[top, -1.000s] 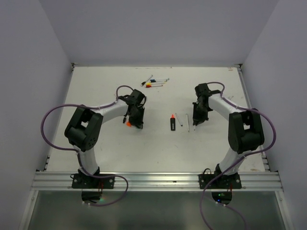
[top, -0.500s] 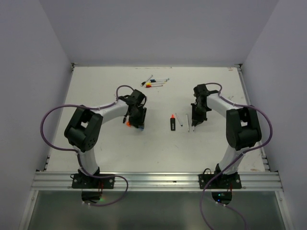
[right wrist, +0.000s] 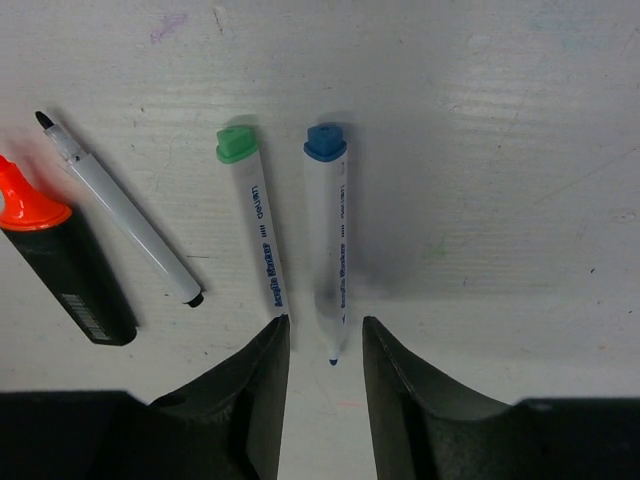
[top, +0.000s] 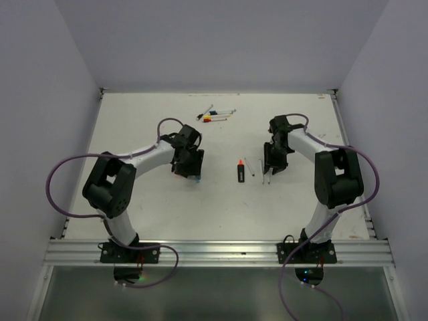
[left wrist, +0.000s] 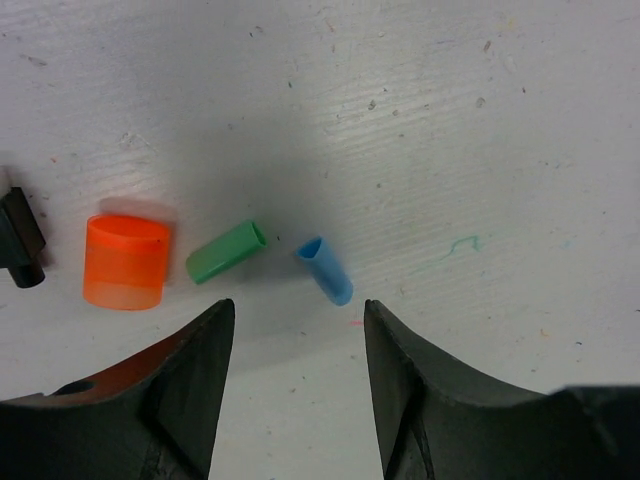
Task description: Open the pen caps
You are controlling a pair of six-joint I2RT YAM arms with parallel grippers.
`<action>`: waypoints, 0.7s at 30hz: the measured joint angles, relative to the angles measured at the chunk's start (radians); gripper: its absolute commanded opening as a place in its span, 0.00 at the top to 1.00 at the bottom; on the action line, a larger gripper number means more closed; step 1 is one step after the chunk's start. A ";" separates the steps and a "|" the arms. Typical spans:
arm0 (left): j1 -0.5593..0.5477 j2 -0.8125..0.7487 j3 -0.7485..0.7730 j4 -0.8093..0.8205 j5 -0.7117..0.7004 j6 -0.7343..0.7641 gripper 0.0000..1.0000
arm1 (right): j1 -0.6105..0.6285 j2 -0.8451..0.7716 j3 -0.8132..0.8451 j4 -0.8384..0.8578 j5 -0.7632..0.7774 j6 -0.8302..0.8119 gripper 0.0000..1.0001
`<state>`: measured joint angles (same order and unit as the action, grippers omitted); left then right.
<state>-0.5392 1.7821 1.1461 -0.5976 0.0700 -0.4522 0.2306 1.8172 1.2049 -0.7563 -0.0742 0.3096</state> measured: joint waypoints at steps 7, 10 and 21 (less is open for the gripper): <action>0.000 -0.093 0.000 -0.031 -0.003 -0.019 0.41 | 0.000 -0.025 0.037 -0.027 0.004 -0.005 0.48; 0.000 -0.148 0.013 -0.056 -0.018 -0.027 0.39 | 0.000 -0.042 0.075 -0.041 0.003 -0.004 0.46; 0.083 -0.059 0.404 -0.073 -0.091 0.089 0.39 | 0.147 -0.183 0.109 -0.093 -0.061 0.113 0.45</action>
<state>-0.4561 1.7229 1.5497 -0.6704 -0.0208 -0.3637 0.3779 1.6337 1.3136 -0.8497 -0.1356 0.4229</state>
